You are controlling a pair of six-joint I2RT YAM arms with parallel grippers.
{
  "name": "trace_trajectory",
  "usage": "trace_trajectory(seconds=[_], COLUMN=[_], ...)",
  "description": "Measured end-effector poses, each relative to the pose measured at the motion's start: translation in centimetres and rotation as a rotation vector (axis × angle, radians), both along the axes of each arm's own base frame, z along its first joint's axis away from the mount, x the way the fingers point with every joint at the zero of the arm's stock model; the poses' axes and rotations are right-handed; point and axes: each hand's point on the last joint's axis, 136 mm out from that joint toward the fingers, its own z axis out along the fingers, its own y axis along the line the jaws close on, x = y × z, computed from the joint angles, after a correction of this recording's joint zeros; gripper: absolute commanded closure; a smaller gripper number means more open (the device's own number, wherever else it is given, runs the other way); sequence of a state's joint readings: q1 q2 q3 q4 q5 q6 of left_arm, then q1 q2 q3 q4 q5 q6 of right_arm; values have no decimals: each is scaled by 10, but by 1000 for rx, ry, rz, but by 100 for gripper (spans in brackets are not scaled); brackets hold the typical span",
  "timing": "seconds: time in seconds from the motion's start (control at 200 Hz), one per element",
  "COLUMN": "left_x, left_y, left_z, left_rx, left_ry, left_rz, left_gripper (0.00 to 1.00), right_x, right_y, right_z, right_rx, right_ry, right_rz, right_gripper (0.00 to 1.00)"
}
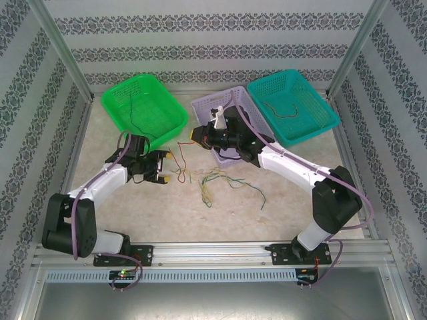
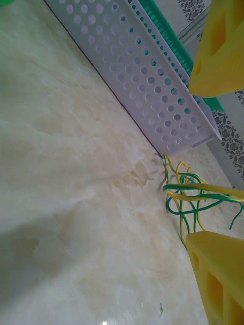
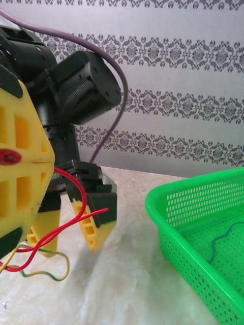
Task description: Untangle the cables
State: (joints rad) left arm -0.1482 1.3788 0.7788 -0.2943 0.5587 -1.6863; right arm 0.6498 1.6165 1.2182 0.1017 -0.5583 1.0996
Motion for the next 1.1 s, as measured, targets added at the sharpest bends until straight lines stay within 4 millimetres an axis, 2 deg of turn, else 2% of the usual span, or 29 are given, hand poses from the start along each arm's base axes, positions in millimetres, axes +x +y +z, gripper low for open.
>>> trace_trajectory(seconds=[0.12,0.205,0.24,0.305,0.33,0.46,0.555,0.65,0.759,0.884,0.979,1.104], left_x=[4,7,7,7,7,9,14,31,51,57,58,64], left_y=[-4,-8,-8,-10,-10,-6,7,30,57,83,99,105], left_z=[2,7,9,10,10,12,28,76,160,240,281,311], left_rx=[-21,-38,-42,-51,-51,-35,14,103,217,351,433,491], left_ry=[-2,-10,-13,-12,-12,-24,-63,-191,-407,-613,-720,-798], left_rz=[-12,-24,-27,-29,-28,-16,12,51,100,162,200,190], left_gripper=[42,54,63,92,100,100,100,100,100,100,100,100], right_x=[0,0,0,2,2,5,7,6,2,-2,-4,-9], right_y=[1,1,1,1,0,-3,-6,-17,-36,-62,-81,-86], right_z=[2,3,3,4,5,4,1,-13,-36,-55,-65,-74], right_rx=[6,10,12,16,17,16,9,-28,-100,-178,-227,-275], right_ry=[-5,-8,-8,-13,-13,-12,-7,22,65,102,126,136], right_rz=[5,4,4,2,1,-7,-14,-38,-77,-132,-165,-159], right_gripper=[100,100,100,100,100,100,100,100,100,100,100,100])
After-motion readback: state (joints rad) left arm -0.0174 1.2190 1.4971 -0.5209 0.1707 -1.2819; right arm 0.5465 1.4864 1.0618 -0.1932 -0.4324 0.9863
